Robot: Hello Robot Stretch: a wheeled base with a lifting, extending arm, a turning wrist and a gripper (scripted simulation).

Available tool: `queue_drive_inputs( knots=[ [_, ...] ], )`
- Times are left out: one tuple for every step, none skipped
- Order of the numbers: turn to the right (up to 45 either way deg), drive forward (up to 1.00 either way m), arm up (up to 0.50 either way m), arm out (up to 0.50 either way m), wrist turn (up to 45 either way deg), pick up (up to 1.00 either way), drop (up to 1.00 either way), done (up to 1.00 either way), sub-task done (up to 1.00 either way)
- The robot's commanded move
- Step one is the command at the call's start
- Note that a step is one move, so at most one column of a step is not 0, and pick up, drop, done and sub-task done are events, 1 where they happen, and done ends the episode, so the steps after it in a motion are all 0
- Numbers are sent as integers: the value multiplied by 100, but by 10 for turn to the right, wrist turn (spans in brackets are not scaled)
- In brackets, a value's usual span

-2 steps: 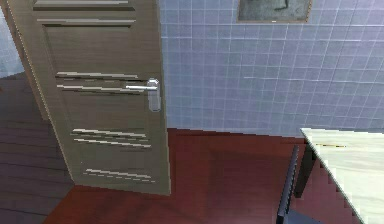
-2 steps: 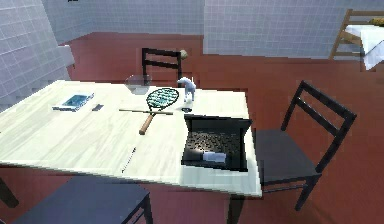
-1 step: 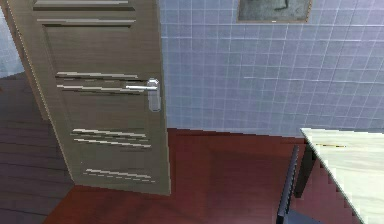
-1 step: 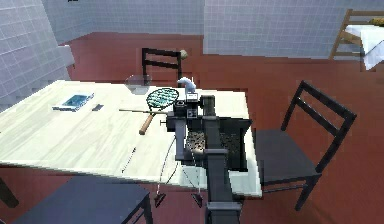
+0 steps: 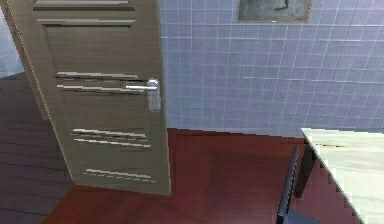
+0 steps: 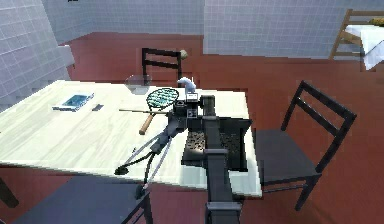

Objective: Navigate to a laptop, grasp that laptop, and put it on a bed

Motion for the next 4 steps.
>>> queue_drive_inputs(
  knots=[
    [0,0,0,0,450,0,0,0,0],
    [0,0,0,0,450,0,0,0,0],
    [0,0,0,0,450,0,0,0,0],
    [0,0,0,0,240,0,0,0,0]
  ],
)
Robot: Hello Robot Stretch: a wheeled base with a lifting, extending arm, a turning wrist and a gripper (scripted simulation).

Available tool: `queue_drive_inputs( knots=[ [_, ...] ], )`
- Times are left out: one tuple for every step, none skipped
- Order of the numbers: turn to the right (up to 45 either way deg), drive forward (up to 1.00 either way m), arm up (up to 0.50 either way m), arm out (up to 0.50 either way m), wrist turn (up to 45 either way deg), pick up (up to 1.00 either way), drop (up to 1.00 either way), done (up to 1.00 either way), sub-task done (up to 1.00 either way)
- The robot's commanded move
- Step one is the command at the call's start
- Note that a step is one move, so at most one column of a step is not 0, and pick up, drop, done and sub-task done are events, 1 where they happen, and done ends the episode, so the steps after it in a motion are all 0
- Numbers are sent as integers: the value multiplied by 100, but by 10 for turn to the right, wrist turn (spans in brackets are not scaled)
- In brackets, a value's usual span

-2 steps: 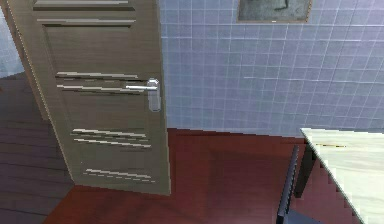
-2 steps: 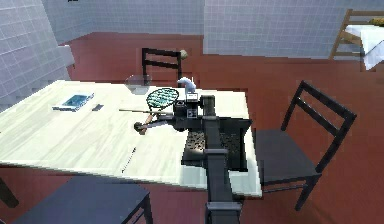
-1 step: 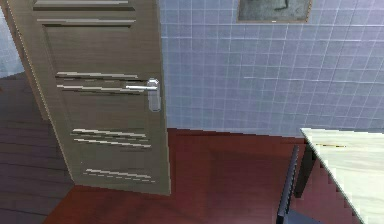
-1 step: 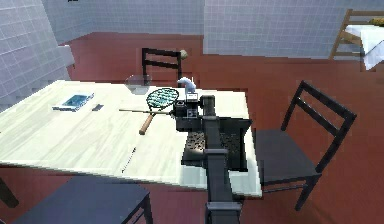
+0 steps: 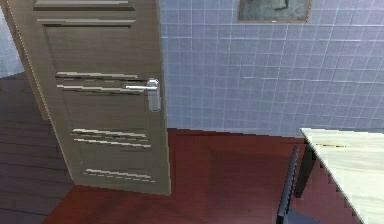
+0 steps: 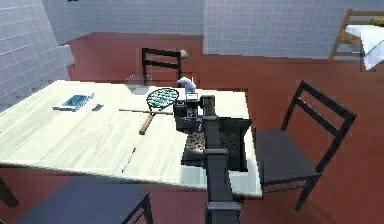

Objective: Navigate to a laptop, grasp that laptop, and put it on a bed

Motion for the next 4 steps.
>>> queue_drive_inputs(
  knots=[
    [0,0,-30,0,0,0,0,0,0],
    [0,0,0,0,0,100,0,0,0],
    [0,0,10,0,0,0,0,0,0],
    [0,0,36,0,0,0,0,0,0]
  ],
)
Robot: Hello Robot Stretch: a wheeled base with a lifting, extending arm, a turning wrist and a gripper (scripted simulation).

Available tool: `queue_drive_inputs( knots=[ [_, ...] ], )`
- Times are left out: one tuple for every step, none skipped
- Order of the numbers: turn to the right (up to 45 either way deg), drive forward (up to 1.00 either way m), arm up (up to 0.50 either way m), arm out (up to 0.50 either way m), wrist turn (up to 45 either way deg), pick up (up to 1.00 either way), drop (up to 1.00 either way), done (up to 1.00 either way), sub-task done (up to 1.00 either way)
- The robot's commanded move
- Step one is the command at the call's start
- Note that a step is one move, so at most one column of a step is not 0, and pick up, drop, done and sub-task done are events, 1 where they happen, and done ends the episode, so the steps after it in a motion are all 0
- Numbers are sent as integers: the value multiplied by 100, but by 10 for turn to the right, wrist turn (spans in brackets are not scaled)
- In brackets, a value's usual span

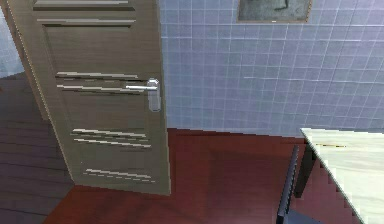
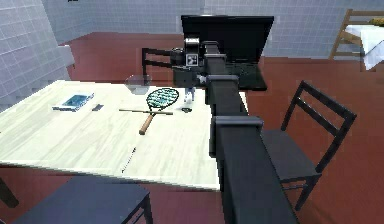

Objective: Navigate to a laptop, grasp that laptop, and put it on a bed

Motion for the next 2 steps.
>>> queue_drive_inputs(
  knots=[
    [0,0,0,0,-450,0,0,0,0],
    [0,0,0,0,-450,0,0,0,0]
  ],
)
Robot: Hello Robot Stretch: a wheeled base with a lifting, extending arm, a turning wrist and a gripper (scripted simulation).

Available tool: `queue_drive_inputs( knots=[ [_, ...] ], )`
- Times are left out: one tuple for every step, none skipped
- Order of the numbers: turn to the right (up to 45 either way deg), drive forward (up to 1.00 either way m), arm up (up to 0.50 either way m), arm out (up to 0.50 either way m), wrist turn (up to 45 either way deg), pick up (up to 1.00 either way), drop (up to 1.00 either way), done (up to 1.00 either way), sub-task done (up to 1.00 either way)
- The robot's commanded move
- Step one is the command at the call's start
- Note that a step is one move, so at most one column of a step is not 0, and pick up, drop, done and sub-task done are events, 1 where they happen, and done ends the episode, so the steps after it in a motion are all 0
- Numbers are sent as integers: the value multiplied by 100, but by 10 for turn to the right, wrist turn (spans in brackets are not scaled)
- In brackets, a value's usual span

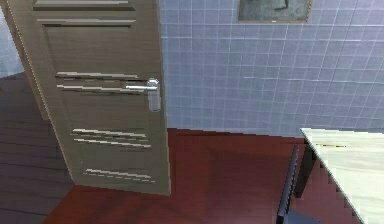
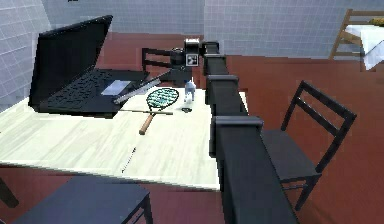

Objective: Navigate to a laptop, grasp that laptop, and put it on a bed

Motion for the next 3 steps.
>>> queue_drive_inputs(
  knots=[
    [0,0,0,0,-450,0,0,0,0],
    [0,0,0,0,-180,0,0,0,0],
    [0,0,0,-40,0,0,0,0,0]
  ],
)
